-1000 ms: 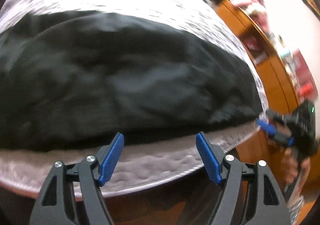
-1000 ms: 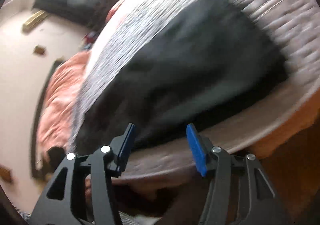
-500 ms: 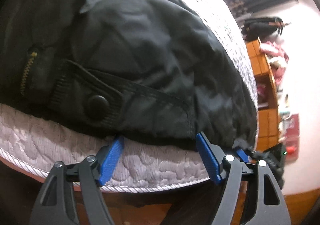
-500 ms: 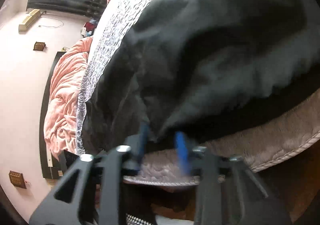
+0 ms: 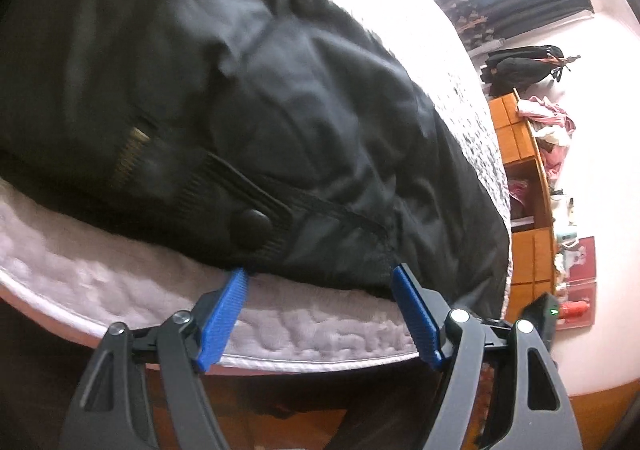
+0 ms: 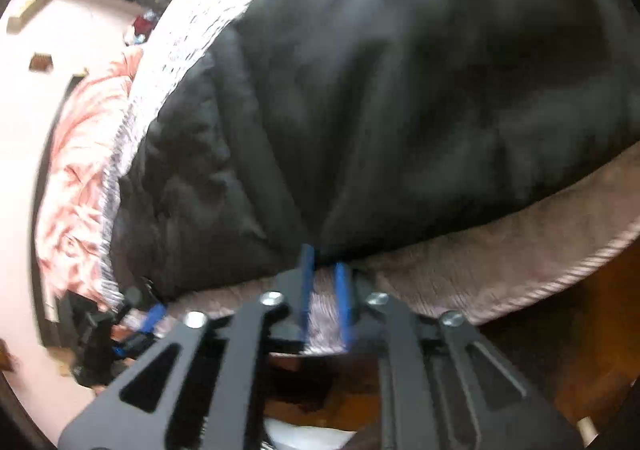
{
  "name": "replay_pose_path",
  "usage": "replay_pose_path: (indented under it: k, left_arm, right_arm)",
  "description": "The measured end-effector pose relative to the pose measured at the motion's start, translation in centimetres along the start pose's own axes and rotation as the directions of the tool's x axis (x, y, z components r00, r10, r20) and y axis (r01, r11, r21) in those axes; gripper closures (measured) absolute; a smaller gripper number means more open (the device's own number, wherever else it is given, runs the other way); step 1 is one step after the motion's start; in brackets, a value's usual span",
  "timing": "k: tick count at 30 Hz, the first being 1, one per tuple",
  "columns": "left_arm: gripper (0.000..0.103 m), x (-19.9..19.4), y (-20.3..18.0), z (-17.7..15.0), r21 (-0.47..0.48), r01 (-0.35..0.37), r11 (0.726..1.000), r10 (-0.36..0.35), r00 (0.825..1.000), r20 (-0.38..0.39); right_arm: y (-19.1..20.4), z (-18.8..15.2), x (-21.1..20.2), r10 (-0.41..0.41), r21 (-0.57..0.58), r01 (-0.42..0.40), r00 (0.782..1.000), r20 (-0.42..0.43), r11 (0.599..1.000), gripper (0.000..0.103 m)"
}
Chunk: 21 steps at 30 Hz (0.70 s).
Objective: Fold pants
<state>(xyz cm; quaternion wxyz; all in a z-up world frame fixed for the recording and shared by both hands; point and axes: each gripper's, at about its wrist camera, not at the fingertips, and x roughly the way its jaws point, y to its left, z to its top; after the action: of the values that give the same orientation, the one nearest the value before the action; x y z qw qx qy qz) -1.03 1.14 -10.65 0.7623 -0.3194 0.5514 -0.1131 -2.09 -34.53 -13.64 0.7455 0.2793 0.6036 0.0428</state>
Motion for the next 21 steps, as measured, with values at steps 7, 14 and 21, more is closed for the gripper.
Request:
replay_pose_path:
  k: [7, 14, 21]
  left_arm:
    - [0.027, -1.7, 1.9, 1.0, -0.078, 0.037, 0.996, -0.034, 0.999, 0.038]
    - [0.027, -0.9, 5.3, 1.7, -0.18, 0.052, 0.982, -0.049, 0.999, 0.022]
    - [0.033, -0.7, 6.4, 2.3, -0.229, 0.079, 0.97, -0.07, 0.996, 0.049]
  right_arm:
    - [6.2, -1.8, 0.9, 0.219, -0.052, -0.224, 0.972, -0.081, 0.973, 0.068]
    - [10.5, -2.9, 7.9, 0.332, 0.028, -0.334, 0.917, -0.221, 0.942, 0.049]
    - [11.2, -2.4, 8.7, 0.328, 0.029, -0.33, 0.922, -0.206, 0.944, 0.1]
